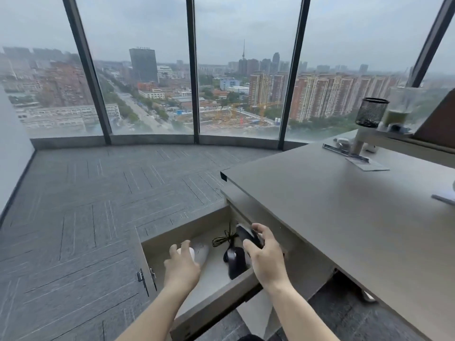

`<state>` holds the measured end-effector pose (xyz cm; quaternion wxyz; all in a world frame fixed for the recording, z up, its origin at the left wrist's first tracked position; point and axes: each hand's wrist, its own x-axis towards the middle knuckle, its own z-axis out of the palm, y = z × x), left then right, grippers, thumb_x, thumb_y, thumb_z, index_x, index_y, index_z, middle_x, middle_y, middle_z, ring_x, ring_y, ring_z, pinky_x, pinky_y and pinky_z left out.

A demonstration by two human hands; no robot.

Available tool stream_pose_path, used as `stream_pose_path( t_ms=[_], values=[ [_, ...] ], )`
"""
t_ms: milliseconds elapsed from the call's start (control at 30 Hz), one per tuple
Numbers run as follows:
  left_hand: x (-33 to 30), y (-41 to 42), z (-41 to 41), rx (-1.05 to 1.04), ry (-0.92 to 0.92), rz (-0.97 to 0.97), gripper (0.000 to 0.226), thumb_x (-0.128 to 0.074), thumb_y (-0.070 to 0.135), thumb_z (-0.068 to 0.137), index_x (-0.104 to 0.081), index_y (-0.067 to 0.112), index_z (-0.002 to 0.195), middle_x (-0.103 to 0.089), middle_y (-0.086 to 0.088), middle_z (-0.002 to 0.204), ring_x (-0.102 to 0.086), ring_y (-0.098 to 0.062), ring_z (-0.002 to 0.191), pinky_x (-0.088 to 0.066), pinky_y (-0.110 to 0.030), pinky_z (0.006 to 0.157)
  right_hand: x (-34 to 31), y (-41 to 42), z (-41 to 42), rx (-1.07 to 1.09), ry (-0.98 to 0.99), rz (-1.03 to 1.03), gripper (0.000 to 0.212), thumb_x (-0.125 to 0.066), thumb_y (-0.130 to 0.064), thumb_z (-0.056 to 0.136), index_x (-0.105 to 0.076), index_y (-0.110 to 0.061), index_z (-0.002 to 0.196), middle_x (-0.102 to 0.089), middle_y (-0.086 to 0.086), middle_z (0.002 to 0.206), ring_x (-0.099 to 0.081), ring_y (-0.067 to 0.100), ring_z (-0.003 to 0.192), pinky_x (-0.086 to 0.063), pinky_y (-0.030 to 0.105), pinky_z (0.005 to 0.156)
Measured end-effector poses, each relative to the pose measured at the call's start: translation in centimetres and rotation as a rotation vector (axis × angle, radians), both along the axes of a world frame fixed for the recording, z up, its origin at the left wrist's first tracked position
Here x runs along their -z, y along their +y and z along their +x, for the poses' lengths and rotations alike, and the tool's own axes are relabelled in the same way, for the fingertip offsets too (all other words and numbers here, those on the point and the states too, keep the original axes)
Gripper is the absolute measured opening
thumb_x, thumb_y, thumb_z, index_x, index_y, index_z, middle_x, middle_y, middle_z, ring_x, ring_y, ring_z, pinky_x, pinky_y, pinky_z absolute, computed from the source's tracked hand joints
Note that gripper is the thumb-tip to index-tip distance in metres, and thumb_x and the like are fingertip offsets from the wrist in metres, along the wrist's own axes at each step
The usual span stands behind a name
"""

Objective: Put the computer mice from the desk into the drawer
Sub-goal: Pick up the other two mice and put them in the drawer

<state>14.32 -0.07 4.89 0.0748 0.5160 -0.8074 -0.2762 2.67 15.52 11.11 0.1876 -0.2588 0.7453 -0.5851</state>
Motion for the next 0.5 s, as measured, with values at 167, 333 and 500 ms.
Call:
stream_pose_path(
  t_ms=[167,333,500],
  values=[
    [3.3,-1.5,0.0,-0.037,-0.149,0.057,0.065,-0.037,0.000,0.086,-0.022,0.025,0.144,-0.008,-0.013,0.156,-0.031,-0.040,0.131,-0.040,-0.042,0.098,6.2,-5.9,1.7,-0.088,0.044,0.360,0.044,-0.054,-0.019,0.083,-0.052,-0.027,0.126,-0.055,0.006,0.121,-0.055,0.023,0.104,-0.049,0.035,0.089],
    [5.4,-3.2,-0.2,-0.092,-0.252,0.186,0.057,-0.037,0.008,0.090,-0.021,0.017,0.144,-0.018,-0.017,0.151,-0.034,-0.041,0.131,-0.040,-0.045,0.101,9.8,-10.3,2.0,-0.222,0.212,0.717,0.041,-0.051,-0.022,0.087,-0.045,-0.023,0.127,-0.046,0.010,0.134,-0.054,0.033,0.113,-0.049,0.039,0.092],
    [6.4,-3.9,-0.1,-0.043,-0.337,0.256,0.060,-0.056,0.013,0.082,-0.031,0.009,0.136,-0.034,-0.015,0.137,-0.044,-0.038,0.128,-0.041,-0.041,0.103,11.7,-12.3,1.9,-0.327,0.306,0.950,0.044,-0.053,-0.020,0.089,-0.041,-0.020,0.131,-0.046,0.015,0.137,-0.058,0.034,0.116,-0.049,0.041,0.089]
  ],
)
